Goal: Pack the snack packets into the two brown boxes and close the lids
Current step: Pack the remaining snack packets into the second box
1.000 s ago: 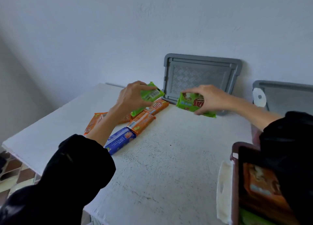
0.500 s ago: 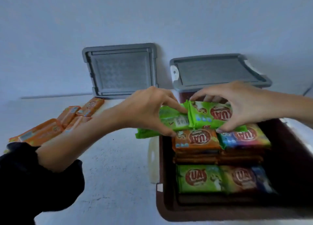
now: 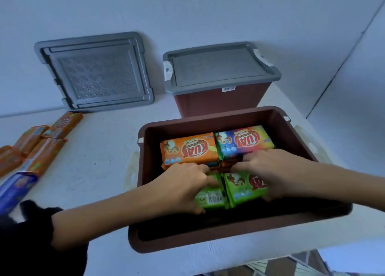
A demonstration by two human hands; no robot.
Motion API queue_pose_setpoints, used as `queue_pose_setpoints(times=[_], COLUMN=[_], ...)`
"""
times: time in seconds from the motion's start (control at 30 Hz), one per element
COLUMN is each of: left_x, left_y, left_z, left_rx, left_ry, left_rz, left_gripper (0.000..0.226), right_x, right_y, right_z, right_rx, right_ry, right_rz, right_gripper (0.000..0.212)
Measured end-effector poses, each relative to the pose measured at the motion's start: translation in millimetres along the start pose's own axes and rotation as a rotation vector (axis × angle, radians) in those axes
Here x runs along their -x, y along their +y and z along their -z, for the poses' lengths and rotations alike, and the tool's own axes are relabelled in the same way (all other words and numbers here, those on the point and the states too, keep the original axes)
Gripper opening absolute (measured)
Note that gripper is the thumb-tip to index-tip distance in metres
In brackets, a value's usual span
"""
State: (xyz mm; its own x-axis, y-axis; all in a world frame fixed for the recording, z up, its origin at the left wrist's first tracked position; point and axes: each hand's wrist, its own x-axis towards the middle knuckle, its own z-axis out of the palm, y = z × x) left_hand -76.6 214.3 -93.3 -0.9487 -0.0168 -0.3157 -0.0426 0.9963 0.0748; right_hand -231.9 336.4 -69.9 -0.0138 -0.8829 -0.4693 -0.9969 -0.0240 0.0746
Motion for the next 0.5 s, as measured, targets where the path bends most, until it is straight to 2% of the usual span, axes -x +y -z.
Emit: queue_pose_setpoints(times=[0.3,0.5], left_x=[-14.1,-13.8], left_y=[20.4,20.5], left_z=[-1.7,-4.2], left_rx=[-0.218,-0.285], left_ry=[-0.127,-0.122], left_rz=[0.023,0.047], left_gripper=[0.071,0.07], right_x=[-7.7,-5.7], right_y=[-1.0,-0.6], right_z=[-24.9,-24.1], right_rx=[0.116,0.08], right_ry=[0.079,0.087], right_rz=[0.092,0.097], right_gripper=[0.063,0.068])
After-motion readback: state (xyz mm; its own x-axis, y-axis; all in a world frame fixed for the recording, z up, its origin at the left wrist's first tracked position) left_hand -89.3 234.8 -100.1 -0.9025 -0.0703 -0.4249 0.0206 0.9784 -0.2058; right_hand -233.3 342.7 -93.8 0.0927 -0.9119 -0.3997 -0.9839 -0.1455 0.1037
